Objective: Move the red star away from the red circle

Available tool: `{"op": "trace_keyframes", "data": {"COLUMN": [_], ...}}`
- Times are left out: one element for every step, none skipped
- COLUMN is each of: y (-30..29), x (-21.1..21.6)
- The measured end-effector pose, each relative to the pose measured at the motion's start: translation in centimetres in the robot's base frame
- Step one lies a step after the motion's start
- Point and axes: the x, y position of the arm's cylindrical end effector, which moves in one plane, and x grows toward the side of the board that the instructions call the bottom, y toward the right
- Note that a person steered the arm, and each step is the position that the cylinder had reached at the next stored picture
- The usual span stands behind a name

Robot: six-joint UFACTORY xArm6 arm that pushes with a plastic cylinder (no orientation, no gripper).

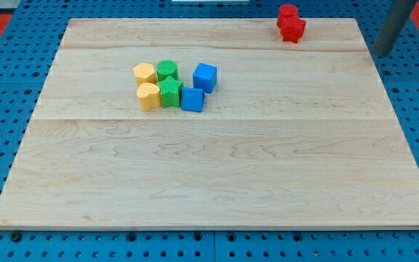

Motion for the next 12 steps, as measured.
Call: {"op": "trace_keyframes", "data": {"y": [1.3,-0.9,-3.0,-5.3,-11.6,-16.4,-16.3,-16.9,-18.8,-18.8,-15.6,-25.0], "x": [-6.6,-6.6,-6.6,-6.7,-6.6,-6.6,-6.6,-5.9,-0.7,3.5,4.2,7.1]}}
